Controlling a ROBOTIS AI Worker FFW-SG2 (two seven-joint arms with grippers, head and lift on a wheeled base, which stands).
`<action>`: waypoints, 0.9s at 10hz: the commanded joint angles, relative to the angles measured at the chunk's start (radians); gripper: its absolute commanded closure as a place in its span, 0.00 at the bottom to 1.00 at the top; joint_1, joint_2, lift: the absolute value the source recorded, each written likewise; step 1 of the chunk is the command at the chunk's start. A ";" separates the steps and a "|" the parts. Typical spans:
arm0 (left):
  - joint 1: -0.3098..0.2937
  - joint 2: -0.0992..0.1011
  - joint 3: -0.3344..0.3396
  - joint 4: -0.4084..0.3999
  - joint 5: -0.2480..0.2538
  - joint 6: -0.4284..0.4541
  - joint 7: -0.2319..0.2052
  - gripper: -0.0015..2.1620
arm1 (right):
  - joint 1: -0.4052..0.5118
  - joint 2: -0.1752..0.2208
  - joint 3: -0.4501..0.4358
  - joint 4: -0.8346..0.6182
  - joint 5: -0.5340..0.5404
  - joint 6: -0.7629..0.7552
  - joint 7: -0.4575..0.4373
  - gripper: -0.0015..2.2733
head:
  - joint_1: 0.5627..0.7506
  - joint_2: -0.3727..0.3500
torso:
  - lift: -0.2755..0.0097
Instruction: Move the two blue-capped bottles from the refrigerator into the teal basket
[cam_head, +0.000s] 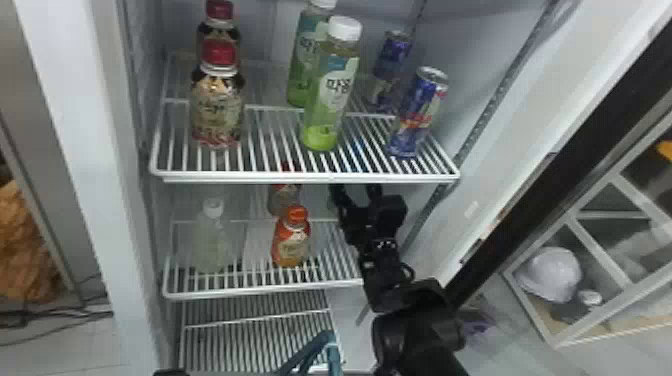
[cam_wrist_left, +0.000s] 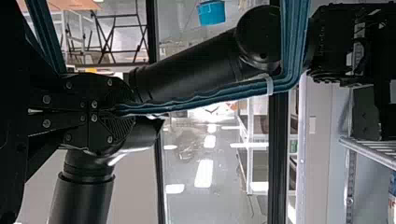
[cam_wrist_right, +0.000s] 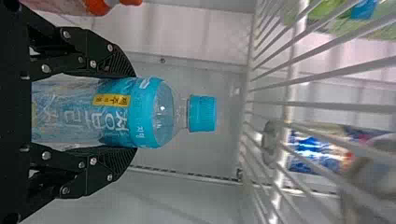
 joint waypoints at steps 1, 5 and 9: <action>0.000 -0.001 0.000 -0.001 0.001 0.000 0.000 0.53 | 0.047 -0.006 -0.003 -0.058 0.001 -0.003 0.000 0.29 | 0.70 0.03 | 0.49; 0.005 -0.002 0.005 -0.001 0.001 0.000 0.000 0.53 | 0.185 -0.009 -0.045 -0.203 -0.004 -0.003 0.017 0.29 | 0.70 0.03 | 0.49; 0.005 -0.002 0.005 -0.001 0.002 0.000 -0.002 0.53 | 0.325 -0.012 -0.089 -0.379 -0.013 0.039 0.045 0.29 | 0.70 0.03 | 0.49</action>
